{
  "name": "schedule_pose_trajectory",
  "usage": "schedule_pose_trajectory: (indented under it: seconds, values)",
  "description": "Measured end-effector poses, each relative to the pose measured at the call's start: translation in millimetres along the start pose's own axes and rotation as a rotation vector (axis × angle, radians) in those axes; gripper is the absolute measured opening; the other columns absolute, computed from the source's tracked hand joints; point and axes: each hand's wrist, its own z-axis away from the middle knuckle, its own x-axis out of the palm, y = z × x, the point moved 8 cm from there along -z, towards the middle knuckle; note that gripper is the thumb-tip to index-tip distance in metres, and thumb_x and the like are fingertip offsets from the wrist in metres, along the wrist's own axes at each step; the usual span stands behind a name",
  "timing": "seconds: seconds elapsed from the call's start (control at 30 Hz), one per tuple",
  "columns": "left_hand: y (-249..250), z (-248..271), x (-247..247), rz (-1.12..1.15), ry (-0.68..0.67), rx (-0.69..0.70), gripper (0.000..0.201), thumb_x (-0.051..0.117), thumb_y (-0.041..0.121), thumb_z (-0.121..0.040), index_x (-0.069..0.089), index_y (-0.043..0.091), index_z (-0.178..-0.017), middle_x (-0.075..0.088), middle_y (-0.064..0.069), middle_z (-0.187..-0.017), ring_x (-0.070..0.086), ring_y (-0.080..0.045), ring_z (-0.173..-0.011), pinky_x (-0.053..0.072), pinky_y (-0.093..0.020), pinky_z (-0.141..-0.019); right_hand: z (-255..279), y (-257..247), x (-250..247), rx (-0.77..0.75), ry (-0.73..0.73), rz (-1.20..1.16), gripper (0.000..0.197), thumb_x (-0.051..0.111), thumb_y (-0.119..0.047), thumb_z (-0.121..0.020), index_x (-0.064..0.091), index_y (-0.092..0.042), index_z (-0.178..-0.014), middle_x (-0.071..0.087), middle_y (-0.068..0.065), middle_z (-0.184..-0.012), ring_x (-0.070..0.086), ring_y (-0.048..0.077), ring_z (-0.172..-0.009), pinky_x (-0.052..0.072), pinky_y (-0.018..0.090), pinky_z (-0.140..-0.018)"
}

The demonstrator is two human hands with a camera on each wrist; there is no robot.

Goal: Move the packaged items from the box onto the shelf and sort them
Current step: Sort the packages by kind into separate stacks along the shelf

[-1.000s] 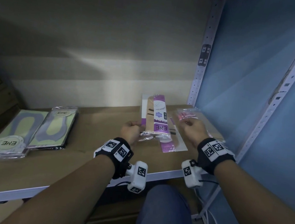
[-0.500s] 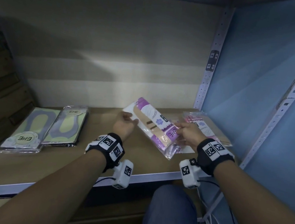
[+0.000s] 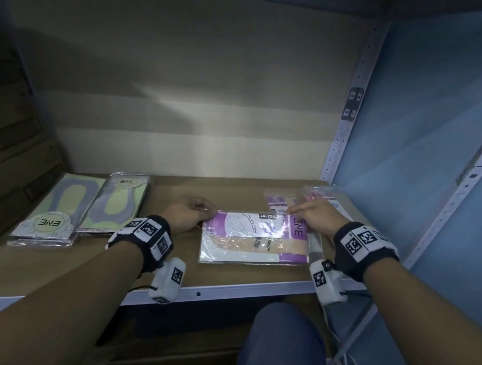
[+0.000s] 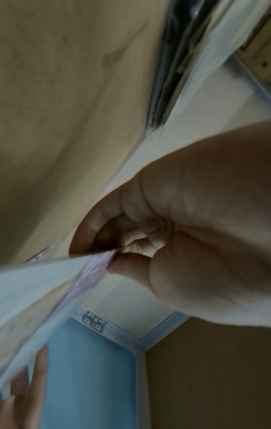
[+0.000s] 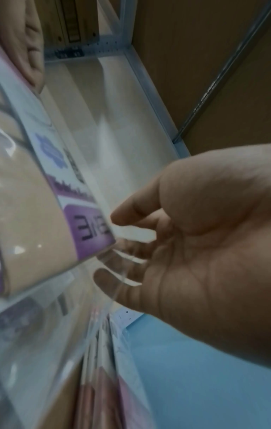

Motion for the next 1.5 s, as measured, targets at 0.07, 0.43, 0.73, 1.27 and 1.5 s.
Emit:
schedule_pose_trajectory:
  seconds: [0.07, 0.43, 0.73, 1.27, 1.5]
  values:
    - [-11, -4, -4, 0.014, 0.033, -0.034, 0.007, 0.068, 0.025, -0.086, 0.07, 0.019, -0.086, 0.072, -0.008, -0.095, 0.066, -0.025, -0.092, 0.049, -0.043, -0.095, -3, 2, 0, 0.0, 0.028, 0.015, 0.039, 0.055, -0.005, -0.09, 0.057, -0.015, -0.127, 0.045, 0.006, -0.142, 0.054, 0.028, -0.116, 0.049, 0.037, -0.091]
    - [7, 0, 26, 0.737, 0.068, -0.133, 0.024, 0.054, -0.009, -0.089, 0.045, 0.006, -0.105, 0.065, -0.016, -0.103, 0.066, -0.025, -0.087, 0.06, -0.036, -0.073, -11, -6, 28, 0.007, 0.061, -0.256, 0.017, 0.063, -0.016, -0.088, 0.061, -0.012, -0.104, 0.066, 0.011, -0.097, 0.066, 0.019, -0.076, 0.056, 0.031, -0.068]
    - [22, -9, 73, 0.513, 0.181, -0.086, 0.041, 0.073, -0.001, -0.078, 0.045, 0.006, -0.106, 0.058, -0.011, -0.099, 0.064, -0.03, -0.094, 0.058, -0.032, -0.067, -20, 12, 20, 0.048, 0.197, -0.213, 0.037, 0.065, 0.003, -0.082, 0.056, -0.004, -0.118, 0.062, 0.013, -0.096, 0.062, 0.021, -0.068, 0.055, 0.032, -0.063]
    - [24, -34, 166, -0.363, 0.071, 0.01, 0.031, 0.073, 0.033, -0.077, 0.06, 0.02, -0.102, 0.068, 0.0, -0.104, 0.061, -0.023, -0.102, 0.045, -0.043, -0.098, -16, 93, -3, 0.129, 0.312, 0.435, 0.026, 0.056, -0.005, -0.084, 0.067, -0.002, -0.108, 0.063, 0.018, -0.113, 0.055, 0.032, -0.11, 0.046, 0.038, -0.098]
    - [21, -34, 172, -0.52, 0.032, 0.025, 0.035, 0.07, 0.037, -0.078, 0.062, 0.018, -0.107, 0.065, -0.003, -0.113, 0.058, -0.025, -0.109, 0.043, -0.043, -0.101, -16, 93, 2, 0.151, 0.266, 0.527, 0.028, 0.056, -0.003, -0.084, 0.062, -0.001, -0.111, 0.05, 0.019, -0.121, 0.05, 0.032, -0.112, 0.045, 0.036, -0.092]
